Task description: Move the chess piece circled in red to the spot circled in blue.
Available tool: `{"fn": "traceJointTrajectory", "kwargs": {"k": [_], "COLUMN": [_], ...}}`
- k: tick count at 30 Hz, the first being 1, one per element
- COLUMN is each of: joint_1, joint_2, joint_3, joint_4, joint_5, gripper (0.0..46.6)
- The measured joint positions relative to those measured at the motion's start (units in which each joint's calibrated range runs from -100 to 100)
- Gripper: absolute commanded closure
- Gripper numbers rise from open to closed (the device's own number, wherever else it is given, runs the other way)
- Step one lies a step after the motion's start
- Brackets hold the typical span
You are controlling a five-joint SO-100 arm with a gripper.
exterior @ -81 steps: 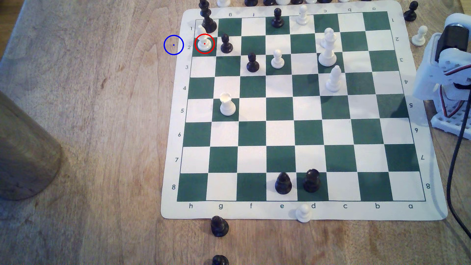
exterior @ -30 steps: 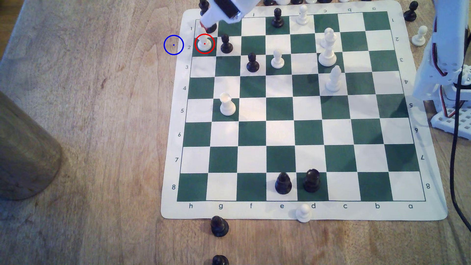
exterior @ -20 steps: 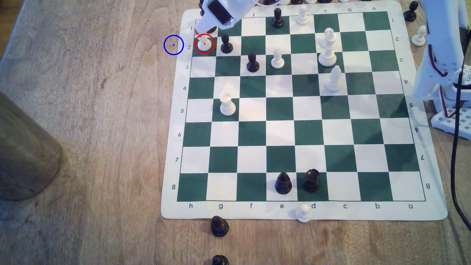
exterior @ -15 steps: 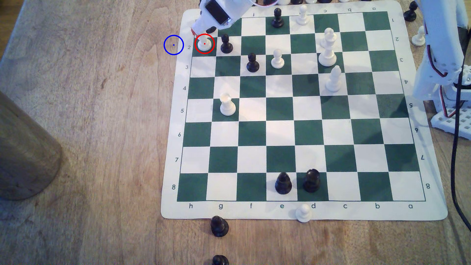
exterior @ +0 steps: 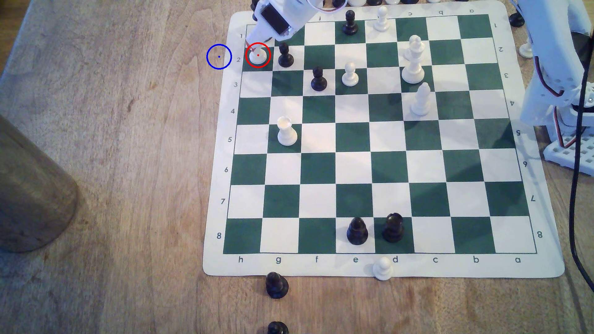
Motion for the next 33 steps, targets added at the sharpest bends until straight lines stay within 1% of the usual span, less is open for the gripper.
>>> {"fn": "traceJointTrajectory", "kwargs": {"k": [9, 17, 24, 27, 33], "joint_1": [-0.07, -0.07, -1.11, -1.03, -1.03], "joint_2": [3.44, 3.77, 6.87, 7.96, 8.8], "joint_3": [-3.43, -3.43, -8.04, -8.86, -8.86], "joint_4": [0.0, 0.0, 0.0, 0.0, 0.0], "joint_5": [0.0, 0.0, 0.0, 0.0, 0.0], "gripper": [32.7, 33.4, 33.2, 34.9, 36.6]}}
